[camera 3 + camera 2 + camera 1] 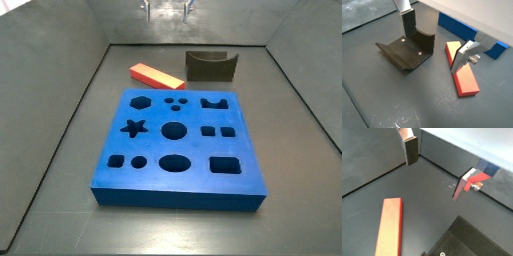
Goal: Pick up the rectangle object. Move up. Place the rectangle object on the fixture. Regrasp the rectangle object. Move to above the board. Insert the rectangle object.
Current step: Pick up the rectangle object.
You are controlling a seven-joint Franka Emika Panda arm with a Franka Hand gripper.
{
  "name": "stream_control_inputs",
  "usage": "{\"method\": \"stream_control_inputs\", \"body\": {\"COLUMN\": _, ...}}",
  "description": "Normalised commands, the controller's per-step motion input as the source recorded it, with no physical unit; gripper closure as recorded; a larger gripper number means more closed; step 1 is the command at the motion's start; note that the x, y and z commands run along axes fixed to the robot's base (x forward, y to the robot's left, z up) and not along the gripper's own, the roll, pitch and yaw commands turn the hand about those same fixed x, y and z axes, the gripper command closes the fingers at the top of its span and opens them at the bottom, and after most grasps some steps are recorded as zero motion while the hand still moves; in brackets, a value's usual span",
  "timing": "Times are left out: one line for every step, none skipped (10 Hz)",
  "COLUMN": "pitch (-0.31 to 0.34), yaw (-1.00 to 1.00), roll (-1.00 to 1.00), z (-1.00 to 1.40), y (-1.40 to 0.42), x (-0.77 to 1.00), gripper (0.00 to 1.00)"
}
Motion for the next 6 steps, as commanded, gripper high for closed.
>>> {"method": "stream_control_inputs", "body": {"pitch": -0.077, "yaw": 0.01, "roll": -0.06, "z": -0.13, "y": -0.08, "x": -0.08, "gripper": 0.0}}
{"method": "stream_control_inputs", "body": {"pitch": -0.249, "yaw": 0.28, "roll": -0.01, "z": -0.38, "y": -0.22, "x": -0.16, "gripper": 0.0}}
{"method": "stream_control_inputs", "body": {"pitch": -0.366, "yaw": 0.51, "roll": 0.09, "z": -0.45, "y": -0.4, "x": -0.48, "gripper": 0.0}}
{"method": "stream_control_inputs", "body": {"pitch": -0.163, "yaw": 0.57, "roll": 0.0, "z": -0.39, "y": -0.35, "x": -0.25, "gripper": 0.0}}
{"method": "stream_control_inputs", "body": {"pitch": -0.086, "yaw": 0.59, "roll": 0.0, "z": -0.37, "y": -0.35, "x": -0.25, "gripper": 0.0}}
{"method": "stream_control_inputs", "body": {"pitch": -0.009, "yaw": 0.68, "roll": 0.0, "z": -0.39, "y": -0.37, "x": -0.12, "gripper": 0.0}}
